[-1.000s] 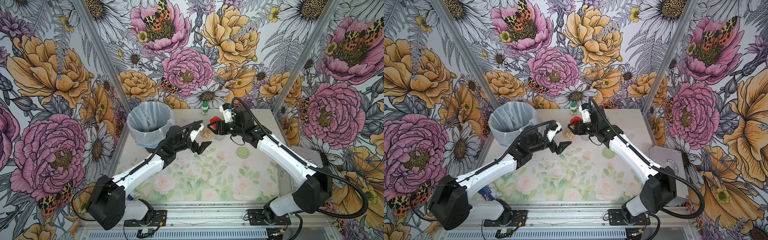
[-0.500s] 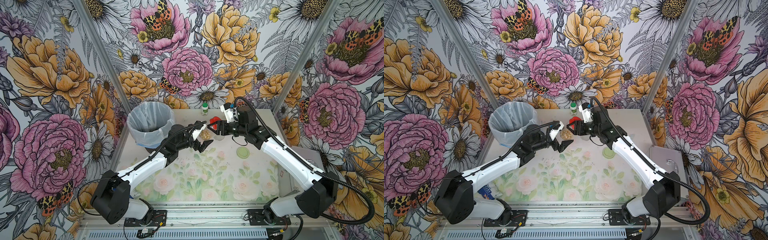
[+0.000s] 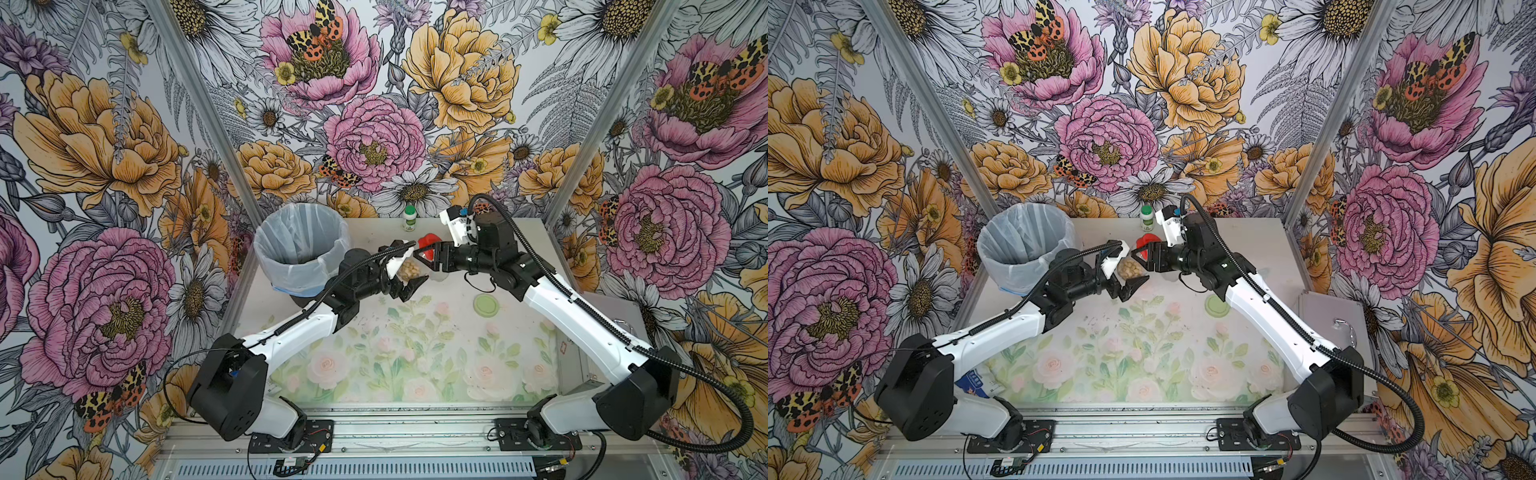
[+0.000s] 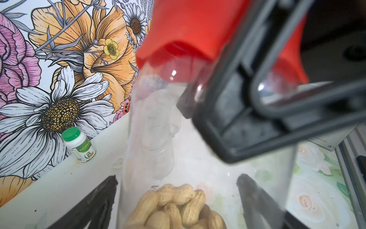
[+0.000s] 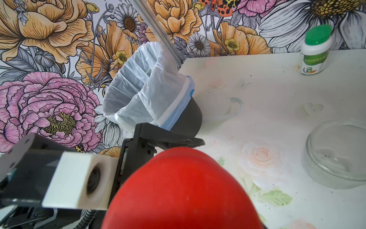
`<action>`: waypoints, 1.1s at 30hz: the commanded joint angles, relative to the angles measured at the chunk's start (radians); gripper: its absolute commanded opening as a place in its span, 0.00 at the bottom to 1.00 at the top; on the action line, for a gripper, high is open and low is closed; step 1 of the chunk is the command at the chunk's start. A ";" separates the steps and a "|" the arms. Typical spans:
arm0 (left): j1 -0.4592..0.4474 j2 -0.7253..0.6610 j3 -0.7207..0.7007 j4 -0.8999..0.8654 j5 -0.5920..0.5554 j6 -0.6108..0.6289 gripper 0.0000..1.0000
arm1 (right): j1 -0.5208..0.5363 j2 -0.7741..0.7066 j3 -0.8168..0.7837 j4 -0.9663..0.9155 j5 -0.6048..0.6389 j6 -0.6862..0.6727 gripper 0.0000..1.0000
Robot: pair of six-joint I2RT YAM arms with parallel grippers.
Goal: Empty moldy peanuts from jars
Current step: Pick up the jar from the center of the board.
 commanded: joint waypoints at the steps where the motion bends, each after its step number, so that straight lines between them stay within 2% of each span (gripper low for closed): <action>1: -0.003 0.015 0.044 0.012 0.002 -0.008 0.92 | 0.011 -0.031 -0.011 0.032 -0.027 0.006 0.47; 6: -0.003 0.012 0.051 0.012 0.005 -0.008 0.83 | 0.014 -0.036 -0.020 0.029 -0.026 0.004 0.47; 11: -0.003 0.021 0.069 -0.021 0.029 0.006 0.53 | 0.015 -0.050 -0.033 0.029 -0.030 0.000 0.50; 13: -0.003 0.028 0.080 -0.056 0.034 0.019 0.43 | 0.013 -0.058 -0.042 0.027 -0.014 0.003 0.56; 14: -0.004 0.032 0.082 -0.069 0.032 0.026 0.42 | 0.013 -0.063 -0.045 0.026 -0.010 0.006 0.63; 17: -0.004 0.026 0.068 -0.091 0.018 0.041 0.41 | 0.003 -0.090 -0.053 0.026 -0.007 0.006 0.70; 19: -0.002 0.021 0.057 -0.091 0.010 0.043 0.41 | 0.000 -0.103 -0.051 0.025 -0.007 0.010 0.84; 24: -0.002 0.008 0.048 -0.108 -0.019 0.059 0.42 | -0.016 -0.145 -0.050 0.004 0.084 0.048 0.97; 30: -0.004 -0.017 0.038 -0.134 -0.080 0.086 0.45 | -0.057 -0.218 -0.064 -0.019 0.167 0.140 1.00; 33: -0.010 -0.038 0.033 -0.148 -0.111 0.101 0.46 | -0.100 -0.204 -0.034 -0.076 0.123 0.194 0.98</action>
